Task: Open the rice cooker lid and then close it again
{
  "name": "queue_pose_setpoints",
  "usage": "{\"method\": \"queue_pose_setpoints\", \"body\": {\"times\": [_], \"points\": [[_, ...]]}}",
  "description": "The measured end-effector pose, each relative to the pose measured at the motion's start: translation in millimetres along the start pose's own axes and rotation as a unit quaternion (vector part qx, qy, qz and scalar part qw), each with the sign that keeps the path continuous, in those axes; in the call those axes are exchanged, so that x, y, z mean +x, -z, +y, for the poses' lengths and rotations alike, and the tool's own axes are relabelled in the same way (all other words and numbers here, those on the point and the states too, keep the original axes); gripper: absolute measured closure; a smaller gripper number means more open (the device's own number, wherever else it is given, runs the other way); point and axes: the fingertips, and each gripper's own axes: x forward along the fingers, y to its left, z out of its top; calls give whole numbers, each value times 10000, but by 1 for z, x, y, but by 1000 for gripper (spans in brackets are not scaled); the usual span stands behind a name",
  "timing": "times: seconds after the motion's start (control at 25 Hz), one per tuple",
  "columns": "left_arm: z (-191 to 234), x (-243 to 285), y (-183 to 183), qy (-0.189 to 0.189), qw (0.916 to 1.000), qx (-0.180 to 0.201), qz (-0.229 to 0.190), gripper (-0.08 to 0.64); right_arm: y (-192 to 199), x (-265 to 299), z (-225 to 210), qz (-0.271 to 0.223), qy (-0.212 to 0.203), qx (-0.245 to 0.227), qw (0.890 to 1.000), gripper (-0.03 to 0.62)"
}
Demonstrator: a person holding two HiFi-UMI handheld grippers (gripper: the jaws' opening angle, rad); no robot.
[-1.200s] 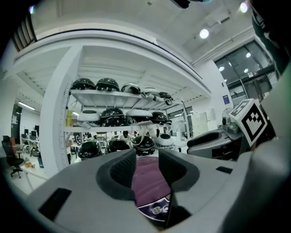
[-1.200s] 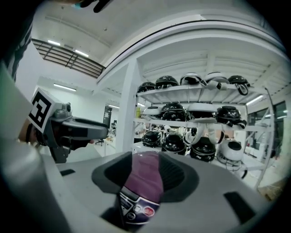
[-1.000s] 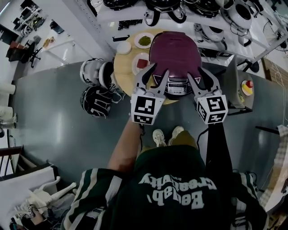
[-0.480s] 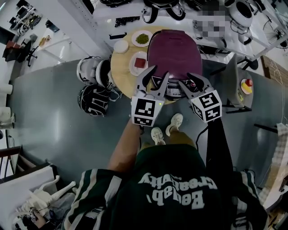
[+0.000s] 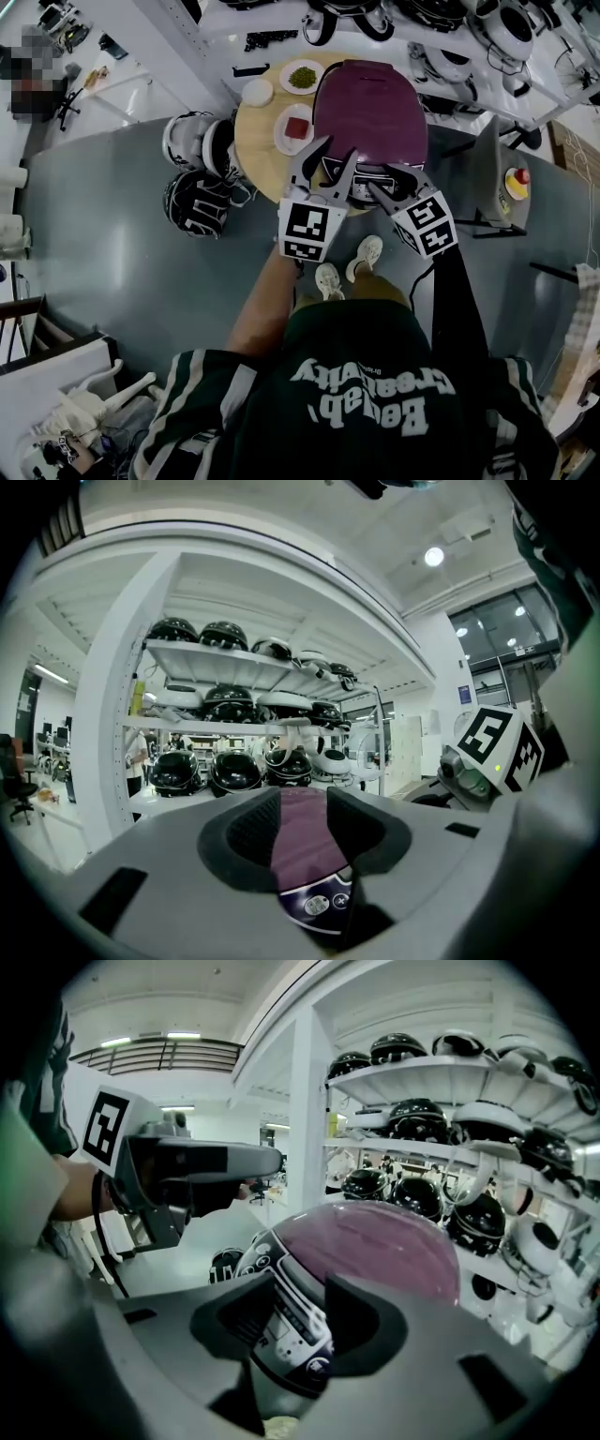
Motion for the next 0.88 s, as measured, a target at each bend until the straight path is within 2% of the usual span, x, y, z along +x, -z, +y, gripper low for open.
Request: {"method": "queue_pose_setpoints", "body": {"times": [0.32,0.52,0.88], "points": [[1,1,1,16,10000,38,-2,405,4,3,5,-106,242,-295,9992,393],[3,1,0,4,10000,53,4,407,9,5,11,94,414,-925,9948,385],[6,1,1,-12,10000,65,21,407,9,6,8,-16,445,-810,9957,383]]}}
